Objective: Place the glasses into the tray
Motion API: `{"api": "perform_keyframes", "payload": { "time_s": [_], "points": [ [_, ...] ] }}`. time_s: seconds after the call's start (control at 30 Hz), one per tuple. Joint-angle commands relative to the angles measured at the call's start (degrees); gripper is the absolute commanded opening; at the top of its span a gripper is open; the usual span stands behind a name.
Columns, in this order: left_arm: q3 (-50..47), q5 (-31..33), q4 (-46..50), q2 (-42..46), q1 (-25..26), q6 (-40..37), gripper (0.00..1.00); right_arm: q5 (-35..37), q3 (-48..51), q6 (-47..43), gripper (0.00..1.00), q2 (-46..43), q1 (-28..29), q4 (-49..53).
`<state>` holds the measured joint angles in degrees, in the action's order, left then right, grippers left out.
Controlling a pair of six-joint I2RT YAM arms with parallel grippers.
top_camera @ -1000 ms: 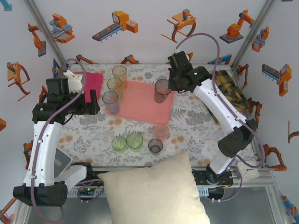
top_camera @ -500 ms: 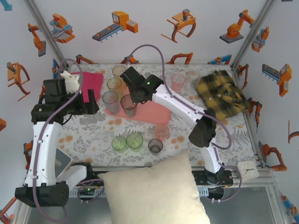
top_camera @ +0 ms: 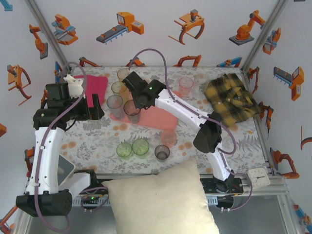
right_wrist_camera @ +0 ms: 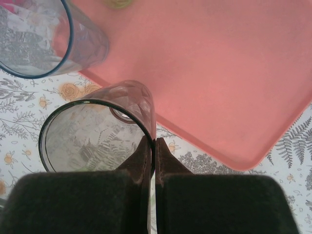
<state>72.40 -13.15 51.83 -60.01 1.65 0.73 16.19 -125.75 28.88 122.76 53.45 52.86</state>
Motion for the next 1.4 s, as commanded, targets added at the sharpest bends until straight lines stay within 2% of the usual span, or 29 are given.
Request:
{"api": "perform_keyframes", "payload": {
  "time_s": [0.0,0.63,1.37],
  "points": [
    [-0.6,-1.3,-0.6,1.3,-0.4,0.7,0.97,1.2,-2.9,0.6,0.02,2.2,0.0,-1.8],
    [-1.1,-1.6,-1.0,1.2,-0.5,0.7,0.97,1.1,-3.9,0.8,0.02,4.9,-1.4,-3.0],
    [-1.5,-2.2,-1.2,1.0,-0.7,0.7,0.97,-2.2,-4.9,1.8,0.03,7.5,-2.8,-3.2]
  ]
}}
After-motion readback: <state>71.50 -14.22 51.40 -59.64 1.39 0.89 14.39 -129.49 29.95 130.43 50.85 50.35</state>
